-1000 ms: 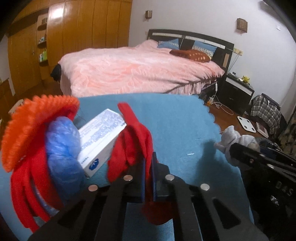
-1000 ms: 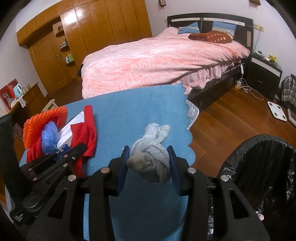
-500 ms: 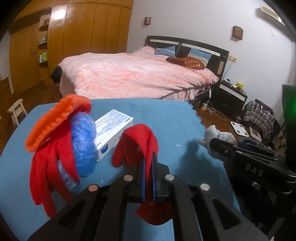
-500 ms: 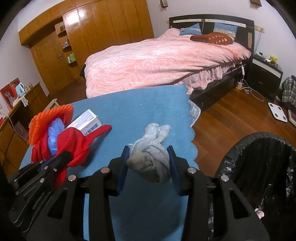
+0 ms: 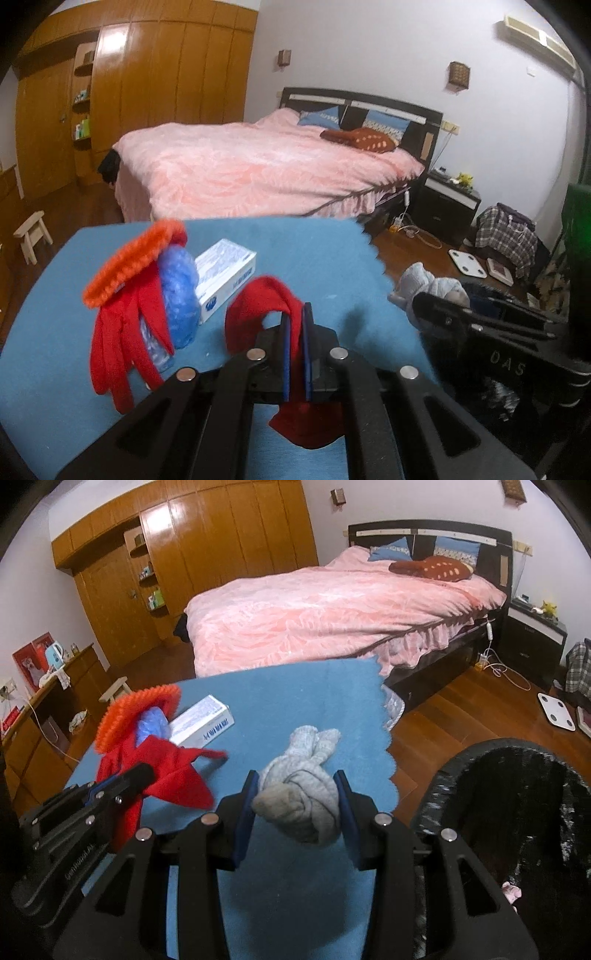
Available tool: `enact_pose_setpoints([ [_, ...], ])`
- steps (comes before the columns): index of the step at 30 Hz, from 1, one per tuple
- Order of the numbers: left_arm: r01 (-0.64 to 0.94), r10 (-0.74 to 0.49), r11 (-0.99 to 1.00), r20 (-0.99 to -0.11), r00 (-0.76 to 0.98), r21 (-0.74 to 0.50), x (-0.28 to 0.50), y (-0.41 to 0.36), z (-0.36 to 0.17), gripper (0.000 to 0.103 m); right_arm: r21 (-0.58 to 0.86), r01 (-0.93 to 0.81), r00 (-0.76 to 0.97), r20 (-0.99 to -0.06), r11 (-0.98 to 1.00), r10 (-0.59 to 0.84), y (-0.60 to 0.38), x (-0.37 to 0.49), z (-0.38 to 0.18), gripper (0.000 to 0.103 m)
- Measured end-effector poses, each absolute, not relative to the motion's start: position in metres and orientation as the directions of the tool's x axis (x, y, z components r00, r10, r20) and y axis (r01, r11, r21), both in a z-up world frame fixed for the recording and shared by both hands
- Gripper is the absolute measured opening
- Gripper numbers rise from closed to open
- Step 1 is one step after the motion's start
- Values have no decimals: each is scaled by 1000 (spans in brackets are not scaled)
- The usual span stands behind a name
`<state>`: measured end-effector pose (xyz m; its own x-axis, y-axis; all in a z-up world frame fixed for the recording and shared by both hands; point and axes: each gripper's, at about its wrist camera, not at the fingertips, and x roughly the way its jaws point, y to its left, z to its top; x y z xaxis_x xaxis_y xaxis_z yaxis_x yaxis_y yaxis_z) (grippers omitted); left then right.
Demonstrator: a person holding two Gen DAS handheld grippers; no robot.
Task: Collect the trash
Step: 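Carry the red glove and grey sock over the bin and open both tools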
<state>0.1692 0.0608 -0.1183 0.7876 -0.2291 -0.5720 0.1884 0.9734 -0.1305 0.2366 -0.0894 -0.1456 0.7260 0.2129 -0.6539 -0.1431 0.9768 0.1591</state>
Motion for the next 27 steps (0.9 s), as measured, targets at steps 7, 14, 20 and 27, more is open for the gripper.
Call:
enact_pose_setpoints([
  [7,272,-314,949,-510,801,-157,156,34,-82,5,151,-89,773,-613,984,164,-126,207,-114,40],
  [14,382,-414,909,-463,784,-166,143,-10,-55,5,128,-19,811,-578,992,90,-171,177,-92,40],
  [20,493,-512,854,-448,733,-168,133,-60,-43,5,114,63,828,-561,992,12,-214,153,-86,40],
  [27,606,-601,780,-455,657,-156,130,-125,-43,5,110,189,817,-569,976,-94,-271,129,-95,40],
])
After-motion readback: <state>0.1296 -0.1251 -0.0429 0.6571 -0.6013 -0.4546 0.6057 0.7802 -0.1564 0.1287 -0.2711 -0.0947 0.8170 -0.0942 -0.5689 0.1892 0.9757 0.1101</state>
